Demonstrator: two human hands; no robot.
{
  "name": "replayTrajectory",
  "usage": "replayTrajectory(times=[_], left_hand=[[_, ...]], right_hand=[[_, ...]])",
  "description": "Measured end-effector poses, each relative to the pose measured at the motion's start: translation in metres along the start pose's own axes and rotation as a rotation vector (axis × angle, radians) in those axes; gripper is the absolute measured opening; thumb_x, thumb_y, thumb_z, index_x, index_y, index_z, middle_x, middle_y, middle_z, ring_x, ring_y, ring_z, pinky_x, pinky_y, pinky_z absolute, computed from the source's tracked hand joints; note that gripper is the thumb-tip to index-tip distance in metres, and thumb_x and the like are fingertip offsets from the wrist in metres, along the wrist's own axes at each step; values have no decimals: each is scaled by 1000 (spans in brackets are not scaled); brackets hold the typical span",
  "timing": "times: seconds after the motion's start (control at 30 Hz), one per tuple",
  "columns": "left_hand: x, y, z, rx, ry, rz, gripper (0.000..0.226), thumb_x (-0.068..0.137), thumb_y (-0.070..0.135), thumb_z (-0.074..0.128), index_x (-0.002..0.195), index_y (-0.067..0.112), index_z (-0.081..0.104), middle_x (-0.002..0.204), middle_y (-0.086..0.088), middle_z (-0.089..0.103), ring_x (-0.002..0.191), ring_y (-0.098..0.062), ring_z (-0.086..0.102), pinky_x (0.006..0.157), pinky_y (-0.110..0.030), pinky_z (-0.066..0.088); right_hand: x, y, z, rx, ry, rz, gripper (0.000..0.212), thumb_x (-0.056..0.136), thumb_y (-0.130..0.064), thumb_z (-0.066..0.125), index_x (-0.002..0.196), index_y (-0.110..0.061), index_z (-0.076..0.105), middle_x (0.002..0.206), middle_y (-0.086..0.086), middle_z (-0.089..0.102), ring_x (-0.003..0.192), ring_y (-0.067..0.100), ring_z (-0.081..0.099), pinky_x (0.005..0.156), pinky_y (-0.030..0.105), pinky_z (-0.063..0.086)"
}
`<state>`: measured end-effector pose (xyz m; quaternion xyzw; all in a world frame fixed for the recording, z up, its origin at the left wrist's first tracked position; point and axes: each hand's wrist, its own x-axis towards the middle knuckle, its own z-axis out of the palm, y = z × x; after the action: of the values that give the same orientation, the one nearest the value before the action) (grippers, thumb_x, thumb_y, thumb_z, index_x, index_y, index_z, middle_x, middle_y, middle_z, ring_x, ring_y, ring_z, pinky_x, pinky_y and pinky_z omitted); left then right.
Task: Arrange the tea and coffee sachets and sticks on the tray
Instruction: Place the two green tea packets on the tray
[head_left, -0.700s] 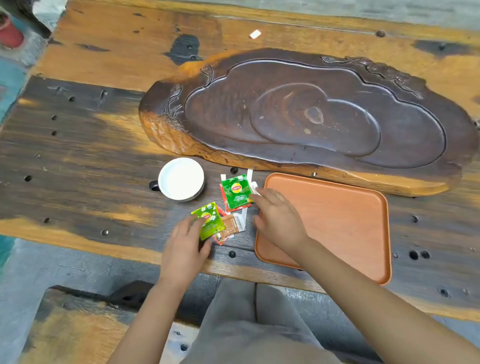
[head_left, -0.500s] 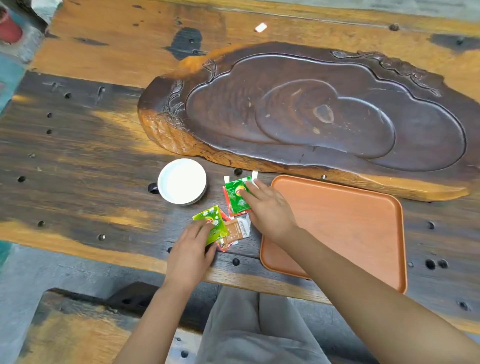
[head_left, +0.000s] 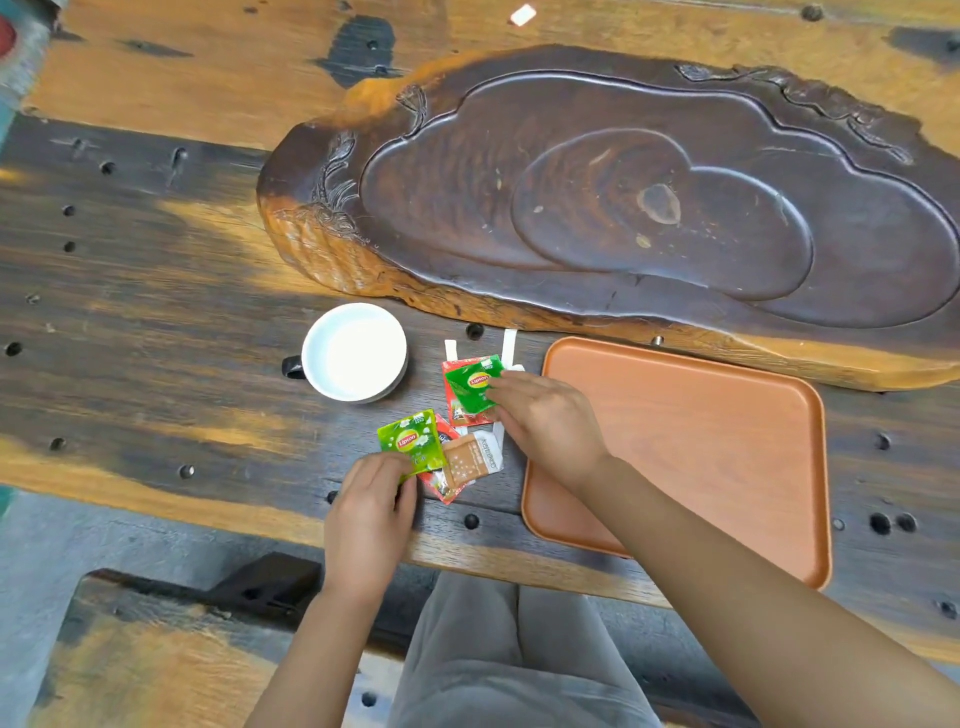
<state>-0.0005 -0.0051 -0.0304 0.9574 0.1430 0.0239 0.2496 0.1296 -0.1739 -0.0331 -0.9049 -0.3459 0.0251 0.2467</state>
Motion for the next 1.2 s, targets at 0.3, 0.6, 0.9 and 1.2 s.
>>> replayTrajectory(times=[0.3, 0.6, 0.9, 1.2], left_hand=[[23, 60, -1, -121, 164, 277, 6, 80, 2, 58, 79, 5, 63, 85, -8, 69, 87, -15, 57, 86, -13, 39], [44, 109, 60, 38, -331, 473, 35, 66, 8, 72, 100, 6, 64, 112, -13, 65, 107, -30, 59, 89, -34, 47], [36, 109, 81, 255, -523, 475, 60, 89, 38, 43, 144, 25, 22, 157, -12, 10, 143, -26, 9, 111, -34, 1], [62, 120, 93, 246, -478, 441, 55, 93, 29, 41, 144, 23, 22, 156, -14, 11, 143, -25, 9, 115, -37, 8]], right_hand=[[-53, 30, -51, -27, 416, 255, 19, 81, -2, 61, 95, -7, 73, 103, 8, 74, 100, 19, 67, 93, 27, 47], [-118, 48, -34, -93, 113, 407, 24, 72, -7, 76, 96, -7, 71, 104, 9, 72, 98, 25, 67, 82, 32, 56], [-119, 50, -25, -54, -33, 481, 39, 75, -7, 72, 113, -3, 65, 126, 17, 61, 120, 33, 54, 98, 47, 48], [-100, 68, -34, -67, -26, 498, 34, 78, -5, 67, 112, -2, 65, 126, 16, 61, 120, 33, 54, 98, 43, 46]])
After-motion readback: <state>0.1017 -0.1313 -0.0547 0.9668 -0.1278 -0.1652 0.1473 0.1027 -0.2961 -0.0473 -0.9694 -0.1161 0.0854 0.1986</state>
